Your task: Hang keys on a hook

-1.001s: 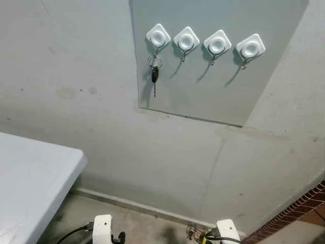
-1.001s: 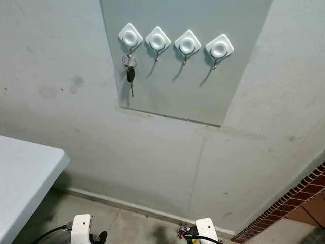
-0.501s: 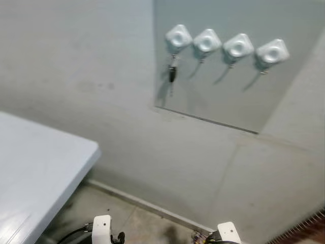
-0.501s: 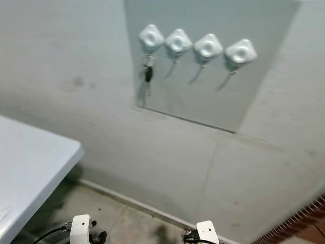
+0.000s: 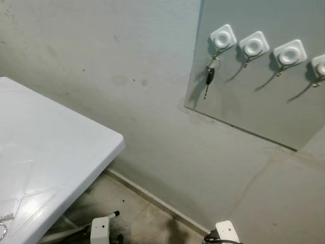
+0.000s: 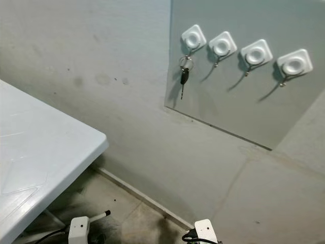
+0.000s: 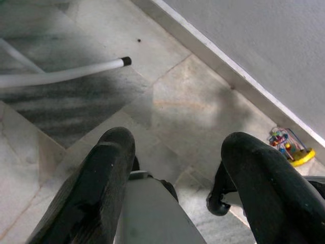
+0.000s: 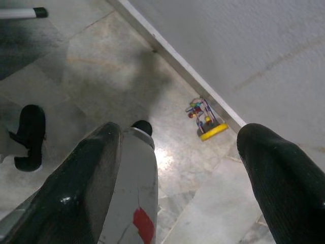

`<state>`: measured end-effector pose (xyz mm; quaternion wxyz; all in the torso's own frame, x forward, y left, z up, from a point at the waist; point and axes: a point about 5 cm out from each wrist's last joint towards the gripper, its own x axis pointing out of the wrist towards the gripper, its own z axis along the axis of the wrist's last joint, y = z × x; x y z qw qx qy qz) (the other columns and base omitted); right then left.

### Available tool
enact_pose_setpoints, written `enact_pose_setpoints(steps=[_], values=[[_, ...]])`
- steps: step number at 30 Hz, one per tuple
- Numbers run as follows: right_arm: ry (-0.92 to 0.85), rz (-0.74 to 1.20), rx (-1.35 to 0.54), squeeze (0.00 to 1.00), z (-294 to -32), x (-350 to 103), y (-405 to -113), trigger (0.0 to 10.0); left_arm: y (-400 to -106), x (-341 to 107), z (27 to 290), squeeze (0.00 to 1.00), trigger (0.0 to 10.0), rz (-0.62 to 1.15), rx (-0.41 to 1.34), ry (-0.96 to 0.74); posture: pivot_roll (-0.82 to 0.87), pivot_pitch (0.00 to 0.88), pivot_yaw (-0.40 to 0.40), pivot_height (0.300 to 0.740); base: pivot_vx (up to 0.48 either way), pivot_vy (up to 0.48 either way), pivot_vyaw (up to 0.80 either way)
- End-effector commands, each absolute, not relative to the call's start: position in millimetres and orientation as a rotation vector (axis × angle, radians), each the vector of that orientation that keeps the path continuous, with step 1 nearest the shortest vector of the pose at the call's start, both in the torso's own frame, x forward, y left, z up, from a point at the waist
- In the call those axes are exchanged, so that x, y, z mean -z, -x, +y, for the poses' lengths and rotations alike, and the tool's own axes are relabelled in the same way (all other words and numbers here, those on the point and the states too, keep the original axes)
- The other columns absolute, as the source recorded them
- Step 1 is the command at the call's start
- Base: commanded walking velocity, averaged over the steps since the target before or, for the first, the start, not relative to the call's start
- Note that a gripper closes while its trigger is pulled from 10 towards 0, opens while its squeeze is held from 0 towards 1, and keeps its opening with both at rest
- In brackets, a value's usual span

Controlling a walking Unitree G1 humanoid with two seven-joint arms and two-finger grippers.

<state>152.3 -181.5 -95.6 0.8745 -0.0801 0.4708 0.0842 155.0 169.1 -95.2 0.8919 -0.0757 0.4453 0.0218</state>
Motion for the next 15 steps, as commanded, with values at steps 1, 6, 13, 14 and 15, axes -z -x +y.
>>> enact_pose_setpoints(steps=[1, 6, 13, 14, 15], values=[[0.170, 0.987, -0.178, 0.00, -181.5, 95.5, -153.1, 10.0, -153.9, 95.5, 170.8, 0.00, 10.0, 0.927, -0.047, 0.149, -0.20, 0.020, -0.044, 0.740, 0.000, 0.000, 0.80], [0.175, 0.985, -0.186, 0.00, -181.6, 94.8, -154.9, 10.0, -153.7, 95.6, 170.5, 0.00, 10.0, 0.927, -0.050, 0.154, -0.19, 0.014, -0.051, 0.740, 0.000, 0.000, 0.80], [0.180, 0.983, -0.196, 0.00, -181.3, 94.1, -156.9, 10.0, -154.4, 95.3, 170.3, 0.00, 10.0, 0.926, -0.049, 0.153, -0.19, 0.002, -0.057, 0.740, 0.000, 0.000, 0.80], [0.181, 0.983, -0.197, 0.00, -181.2, 94.0, -157.0, 10.0, -154.5, 95.3, 170.3, 0.00, 10.0, 0.925, -0.049, 0.153, -0.19, 0.002, -0.057, 0.740, 0.000, 0.000, 0.80], [0.182, 0.983, -0.198, 0.00, -181.1, 94.0, -157.1, 10.0, -154.5, 95.3, 170.3, 0.00, 10.0, 0.925, -0.049, 0.153, -0.19, 0.002, -0.057, 0.740, 0.000, 0.000, 0.80]])
